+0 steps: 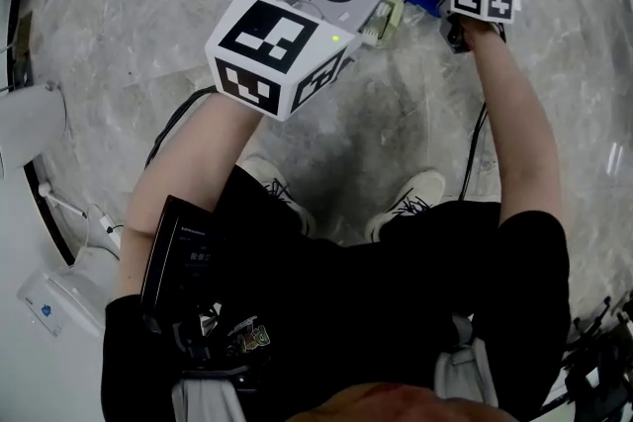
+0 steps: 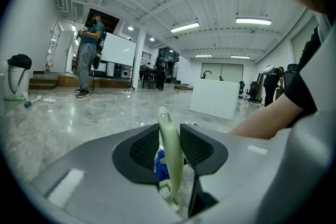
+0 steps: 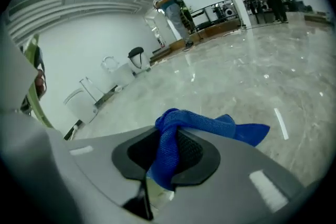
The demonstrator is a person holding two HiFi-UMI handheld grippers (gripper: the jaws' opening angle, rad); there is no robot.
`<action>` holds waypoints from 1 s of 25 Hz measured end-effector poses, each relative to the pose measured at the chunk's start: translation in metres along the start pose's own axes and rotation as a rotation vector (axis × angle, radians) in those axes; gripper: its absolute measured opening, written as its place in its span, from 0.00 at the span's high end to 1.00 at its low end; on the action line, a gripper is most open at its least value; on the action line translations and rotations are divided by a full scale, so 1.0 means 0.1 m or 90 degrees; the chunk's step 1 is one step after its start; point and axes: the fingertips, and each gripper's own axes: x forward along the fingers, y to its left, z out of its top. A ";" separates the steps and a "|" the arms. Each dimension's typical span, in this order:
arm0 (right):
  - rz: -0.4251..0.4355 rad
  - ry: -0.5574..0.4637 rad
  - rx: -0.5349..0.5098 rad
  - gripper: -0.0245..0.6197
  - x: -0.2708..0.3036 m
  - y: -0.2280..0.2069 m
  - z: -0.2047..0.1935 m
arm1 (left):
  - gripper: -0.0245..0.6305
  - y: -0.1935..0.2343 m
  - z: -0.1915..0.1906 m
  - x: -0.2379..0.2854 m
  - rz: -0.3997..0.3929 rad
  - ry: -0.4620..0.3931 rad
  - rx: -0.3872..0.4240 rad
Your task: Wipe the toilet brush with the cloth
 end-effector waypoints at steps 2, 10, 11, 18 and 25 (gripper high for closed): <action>0.040 0.049 -0.047 0.85 0.23 0.25 -0.09 | 0.75 -0.03 0.01 0.01 -0.001 -0.001 0.000; 0.285 0.178 -0.229 0.85 0.76 1.46 -0.28 | 0.76 -0.13 -0.03 0.00 0.000 0.012 0.001; 0.284 0.196 -0.249 0.85 0.81 1.49 -0.35 | 0.76 -0.14 -0.05 -0.01 0.001 0.014 0.000; 0.009 0.184 -0.291 0.85 0.77 0.49 -0.31 | 0.75 -0.08 -0.13 -0.08 0.013 0.016 0.003; -0.068 0.355 -0.317 0.85 -0.06 -0.40 -1.50 | 0.75 -0.03 -0.14 -0.03 0.016 0.016 0.015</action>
